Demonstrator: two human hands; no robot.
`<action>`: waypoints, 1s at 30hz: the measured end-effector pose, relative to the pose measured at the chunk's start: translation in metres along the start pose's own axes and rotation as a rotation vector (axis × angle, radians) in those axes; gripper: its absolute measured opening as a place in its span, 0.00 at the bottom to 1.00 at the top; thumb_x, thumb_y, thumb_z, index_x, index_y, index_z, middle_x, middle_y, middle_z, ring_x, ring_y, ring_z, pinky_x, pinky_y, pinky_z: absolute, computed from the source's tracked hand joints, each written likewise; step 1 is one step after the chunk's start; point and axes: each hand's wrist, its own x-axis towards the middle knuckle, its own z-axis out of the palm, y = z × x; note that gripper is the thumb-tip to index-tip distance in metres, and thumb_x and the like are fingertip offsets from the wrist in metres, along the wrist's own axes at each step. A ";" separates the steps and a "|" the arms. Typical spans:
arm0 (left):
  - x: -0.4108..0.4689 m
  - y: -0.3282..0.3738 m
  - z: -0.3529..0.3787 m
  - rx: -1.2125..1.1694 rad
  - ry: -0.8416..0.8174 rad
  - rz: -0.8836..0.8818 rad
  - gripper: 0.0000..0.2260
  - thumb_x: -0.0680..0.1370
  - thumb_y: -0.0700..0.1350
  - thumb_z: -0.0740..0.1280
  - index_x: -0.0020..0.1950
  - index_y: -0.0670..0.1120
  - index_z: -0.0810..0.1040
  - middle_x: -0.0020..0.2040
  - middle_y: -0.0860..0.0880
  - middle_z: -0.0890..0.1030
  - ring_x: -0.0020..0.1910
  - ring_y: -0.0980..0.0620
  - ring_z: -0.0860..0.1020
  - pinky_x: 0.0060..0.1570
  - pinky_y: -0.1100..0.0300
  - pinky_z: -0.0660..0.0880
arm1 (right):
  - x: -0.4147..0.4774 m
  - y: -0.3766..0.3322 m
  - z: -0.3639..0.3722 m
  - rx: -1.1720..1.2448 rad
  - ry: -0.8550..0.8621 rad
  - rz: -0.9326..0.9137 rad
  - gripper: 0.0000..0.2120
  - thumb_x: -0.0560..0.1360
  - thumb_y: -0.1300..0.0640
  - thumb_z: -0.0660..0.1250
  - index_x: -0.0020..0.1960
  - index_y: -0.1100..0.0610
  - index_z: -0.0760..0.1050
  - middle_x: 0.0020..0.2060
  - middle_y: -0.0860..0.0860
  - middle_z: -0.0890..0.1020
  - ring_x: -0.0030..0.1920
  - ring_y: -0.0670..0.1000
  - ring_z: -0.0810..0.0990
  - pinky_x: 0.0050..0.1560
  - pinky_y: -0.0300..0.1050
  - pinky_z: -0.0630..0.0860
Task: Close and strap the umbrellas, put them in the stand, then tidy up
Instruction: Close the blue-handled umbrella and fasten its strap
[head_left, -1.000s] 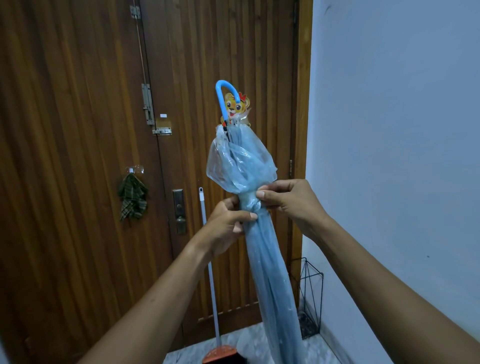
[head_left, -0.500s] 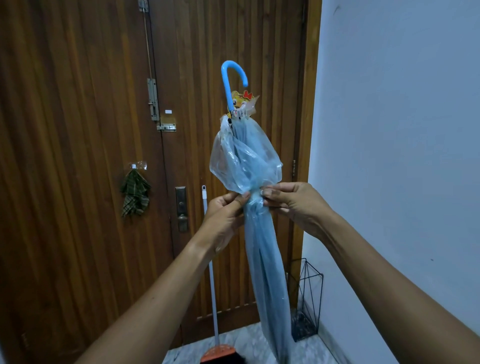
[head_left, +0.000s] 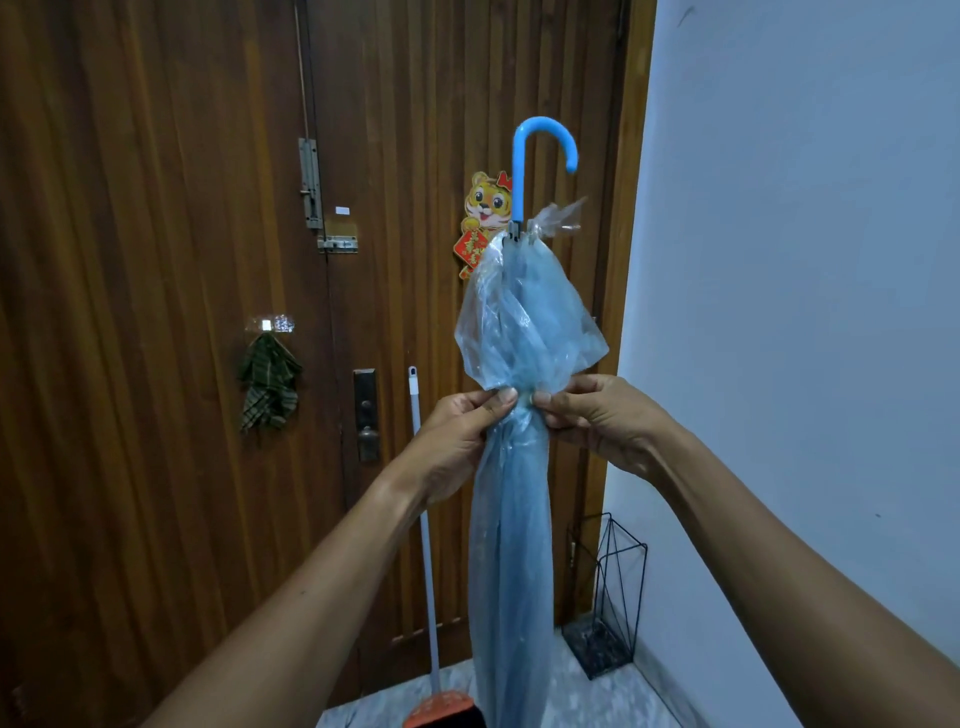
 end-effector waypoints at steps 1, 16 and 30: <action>0.002 -0.002 -0.007 0.008 -0.020 -0.013 0.11 0.82 0.41 0.62 0.59 0.38 0.80 0.52 0.44 0.85 0.50 0.50 0.84 0.49 0.59 0.81 | 0.003 0.004 0.003 -0.016 0.001 0.005 0.14 0.63 0.62 0.78 0.46 0.64 0.80 0.34 0.53 0.85 0.32 0.47 0.83 0.46 0.46 0.85; 0.099 -0.070 -0.056 0.266 0.004 -0.006 0.11 0.80 0.40 0.68 0.58 0.35 0.81 0.42 0.49 0.86 0.37 0.59 0.84 0.38 0.69 0.77 | 0.077 0.059 -0.029 -0.286 0.228 -0.174 0.19 0.73 0.50 0.76 0.60 0.56 0.80 0.53 0.52 0.87 0.53 0.52 0.86 0.52 0.48 0.84; 0.385 -0.179 -0.056 0.329 -0.033 -0.167 0.25 0.76 0.49 0.73 0.72 0.50 0.72 0.62 0.48 0.83 0.60 0.47 0.82 0.63 0.46 0.76 | 0.282 0.106 -0.276 -0.377 0.343 -0.152 0.17 0.74 0.57 0.76 0.61 0.57 0.79 0.51 0.53 0.86 0.46 0.52 0.87 0.46 0.46 0.85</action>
